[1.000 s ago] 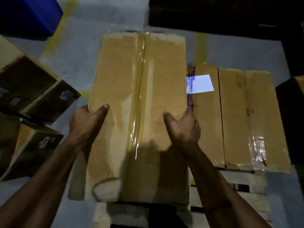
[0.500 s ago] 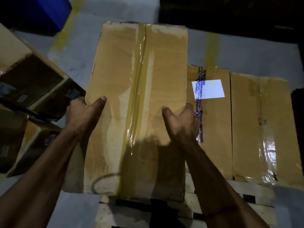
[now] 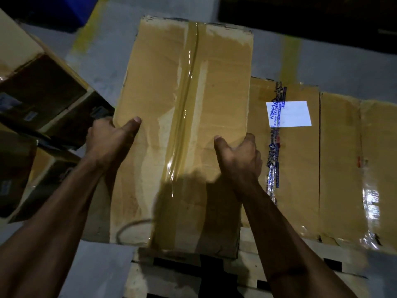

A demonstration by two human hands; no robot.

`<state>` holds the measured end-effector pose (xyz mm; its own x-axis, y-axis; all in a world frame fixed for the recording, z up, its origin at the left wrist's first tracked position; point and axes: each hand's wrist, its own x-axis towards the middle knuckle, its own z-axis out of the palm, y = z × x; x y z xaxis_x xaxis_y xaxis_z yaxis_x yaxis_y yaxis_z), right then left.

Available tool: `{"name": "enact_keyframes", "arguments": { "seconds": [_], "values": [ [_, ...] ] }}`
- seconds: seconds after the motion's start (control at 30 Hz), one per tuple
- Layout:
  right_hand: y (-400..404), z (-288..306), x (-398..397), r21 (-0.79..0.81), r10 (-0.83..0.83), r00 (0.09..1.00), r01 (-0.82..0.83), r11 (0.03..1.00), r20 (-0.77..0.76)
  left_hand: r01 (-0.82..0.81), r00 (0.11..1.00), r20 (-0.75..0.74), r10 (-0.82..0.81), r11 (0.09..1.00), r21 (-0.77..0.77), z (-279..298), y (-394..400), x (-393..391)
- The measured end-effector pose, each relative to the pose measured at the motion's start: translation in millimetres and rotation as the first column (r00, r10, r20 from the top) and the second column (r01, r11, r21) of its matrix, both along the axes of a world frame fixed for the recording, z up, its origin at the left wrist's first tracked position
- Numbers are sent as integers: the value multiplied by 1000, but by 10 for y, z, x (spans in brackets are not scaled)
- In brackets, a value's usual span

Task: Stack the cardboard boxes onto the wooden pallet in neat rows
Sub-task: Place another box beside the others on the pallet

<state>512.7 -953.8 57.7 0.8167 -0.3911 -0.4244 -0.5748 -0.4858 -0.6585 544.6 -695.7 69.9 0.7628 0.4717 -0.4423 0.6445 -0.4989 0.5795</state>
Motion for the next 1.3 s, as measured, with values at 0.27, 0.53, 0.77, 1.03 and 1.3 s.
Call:
{"name": "enact_keyframes", "arguments": {
  "seconds": [0.27, 0.53, 0.77, 1.03, 1.3],
  "values": [
    [-46, -729, -2, 18, -2, 1000, 1, 1000, 31, 13, 999, 32, -11, 998, -63, -764, -52, -9],
    [-132, -1463, 102, 25, 125, 991, -127, 992, 50, 47, 998, 33, -46, 998, -40, -1522, -50, 214],
    [-99, -2009, 73, -346, 368, 924, -381, 857, -105, 29, 999, -24, -30, 999, -15, -2074, -100, 313],
    [-165, -2008, -91, -416, 467, 874, -478, 773, -137, 70, 994, -89, -68, 998, 9, -2084, -109, 295],
    [-314, -1899, -855, -374, 600, 773, -628, 682, -205, 116, 986, -117, -116, 993, -4, -2038, 8, -510]
  ]
}}
